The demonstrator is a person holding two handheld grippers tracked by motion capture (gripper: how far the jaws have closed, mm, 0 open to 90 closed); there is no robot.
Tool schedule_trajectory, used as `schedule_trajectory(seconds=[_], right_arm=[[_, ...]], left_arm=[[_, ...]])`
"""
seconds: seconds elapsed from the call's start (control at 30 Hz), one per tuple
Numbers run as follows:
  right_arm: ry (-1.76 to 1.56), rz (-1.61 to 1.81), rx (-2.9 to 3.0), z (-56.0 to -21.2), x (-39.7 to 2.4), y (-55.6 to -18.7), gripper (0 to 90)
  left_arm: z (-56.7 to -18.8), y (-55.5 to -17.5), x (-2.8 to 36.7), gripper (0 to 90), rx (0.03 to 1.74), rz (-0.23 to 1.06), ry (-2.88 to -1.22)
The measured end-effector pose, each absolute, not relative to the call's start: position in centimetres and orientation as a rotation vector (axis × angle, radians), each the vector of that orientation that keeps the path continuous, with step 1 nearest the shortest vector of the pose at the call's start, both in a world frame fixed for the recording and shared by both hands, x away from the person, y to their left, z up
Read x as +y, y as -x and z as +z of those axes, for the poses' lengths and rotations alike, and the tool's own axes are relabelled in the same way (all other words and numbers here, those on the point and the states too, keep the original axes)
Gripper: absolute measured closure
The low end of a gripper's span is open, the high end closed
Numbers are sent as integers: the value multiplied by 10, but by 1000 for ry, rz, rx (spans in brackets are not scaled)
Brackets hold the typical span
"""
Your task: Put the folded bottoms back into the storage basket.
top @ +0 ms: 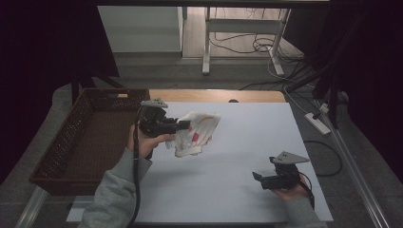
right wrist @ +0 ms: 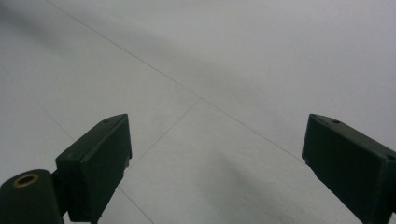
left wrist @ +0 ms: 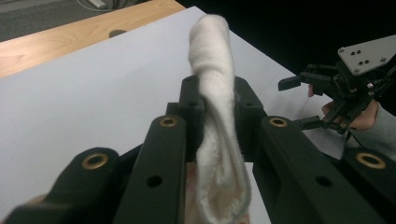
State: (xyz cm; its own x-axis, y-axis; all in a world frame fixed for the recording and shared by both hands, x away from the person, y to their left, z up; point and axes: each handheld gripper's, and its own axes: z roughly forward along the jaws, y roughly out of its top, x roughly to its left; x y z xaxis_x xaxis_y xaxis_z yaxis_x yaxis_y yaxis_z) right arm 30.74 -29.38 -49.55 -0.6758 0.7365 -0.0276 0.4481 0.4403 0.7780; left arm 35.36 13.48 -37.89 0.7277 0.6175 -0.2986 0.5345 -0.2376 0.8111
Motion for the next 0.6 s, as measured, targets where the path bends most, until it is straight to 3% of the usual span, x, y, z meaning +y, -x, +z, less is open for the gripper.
schedule_trajectory(seconds=[0.6], right_arm=[[-1013, 1086, 2331, -496, -293, -307, 86]], left_arm=[[-373, -347, 157, 781, 903, 122, -1859]])
